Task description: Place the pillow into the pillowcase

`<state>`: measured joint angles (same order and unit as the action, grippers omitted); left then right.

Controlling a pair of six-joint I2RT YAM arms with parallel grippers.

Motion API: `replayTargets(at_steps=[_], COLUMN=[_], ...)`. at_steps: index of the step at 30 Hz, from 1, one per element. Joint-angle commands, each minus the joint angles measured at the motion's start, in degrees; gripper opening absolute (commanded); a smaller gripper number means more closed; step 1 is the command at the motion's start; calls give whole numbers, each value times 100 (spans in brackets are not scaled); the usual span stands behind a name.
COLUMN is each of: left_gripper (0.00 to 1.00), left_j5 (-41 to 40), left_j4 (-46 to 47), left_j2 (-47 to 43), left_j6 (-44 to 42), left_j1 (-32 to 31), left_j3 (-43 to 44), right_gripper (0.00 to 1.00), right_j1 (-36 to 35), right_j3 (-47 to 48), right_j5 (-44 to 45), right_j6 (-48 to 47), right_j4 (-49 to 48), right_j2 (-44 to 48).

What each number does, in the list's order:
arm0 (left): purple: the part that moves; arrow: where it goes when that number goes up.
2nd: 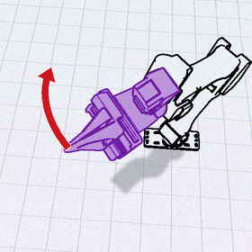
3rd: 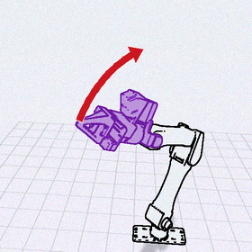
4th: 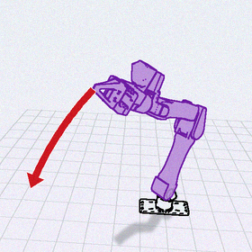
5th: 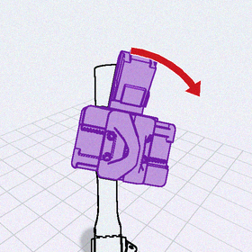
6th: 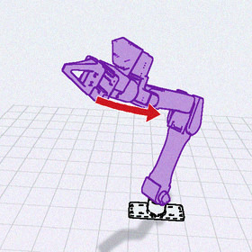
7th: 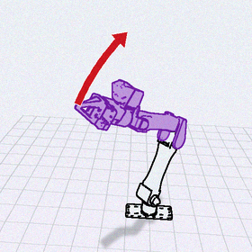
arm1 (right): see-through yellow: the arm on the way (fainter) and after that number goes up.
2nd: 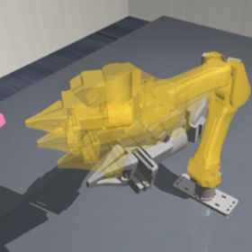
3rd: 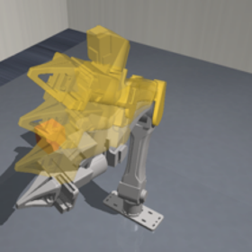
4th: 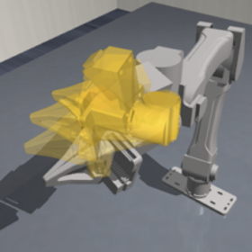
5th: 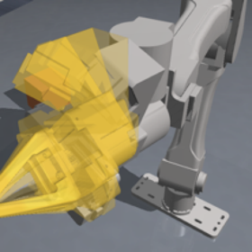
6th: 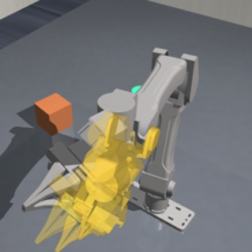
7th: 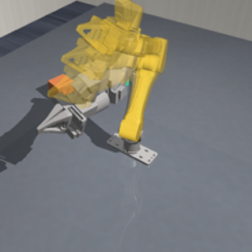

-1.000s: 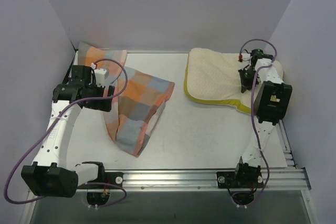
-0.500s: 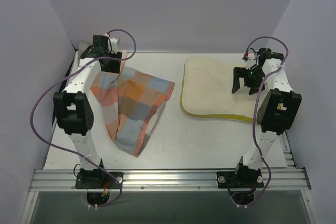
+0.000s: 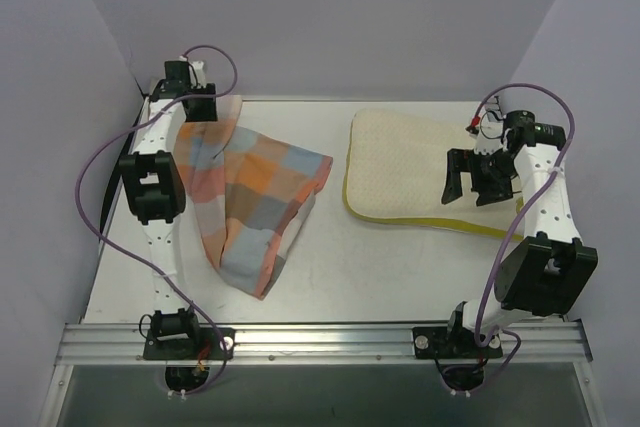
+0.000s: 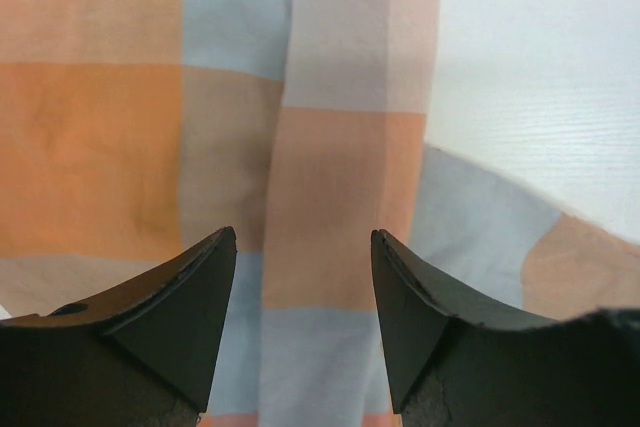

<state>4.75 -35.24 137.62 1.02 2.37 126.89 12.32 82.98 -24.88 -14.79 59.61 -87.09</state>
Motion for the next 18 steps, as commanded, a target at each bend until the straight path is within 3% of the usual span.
replayTargets(at_steps=[1,5,18], left_gripper=[65,64,64], left_j5=[824,1456,2021], left_j4=[395,396,589], left_j2=[142,361,1126], left_j6=[57,83,487], left_j1=[281,404,413], left_j3=[512,582,1066], right_gripper=[100,100,100], right_j1=[-27,-19,-10], right_j3=[-256,-326,-696], right_j5=[-52,27,520], right_j6=[-42,-7,-165], right_j4=[410,454,419], right_j2=[157,166,166])
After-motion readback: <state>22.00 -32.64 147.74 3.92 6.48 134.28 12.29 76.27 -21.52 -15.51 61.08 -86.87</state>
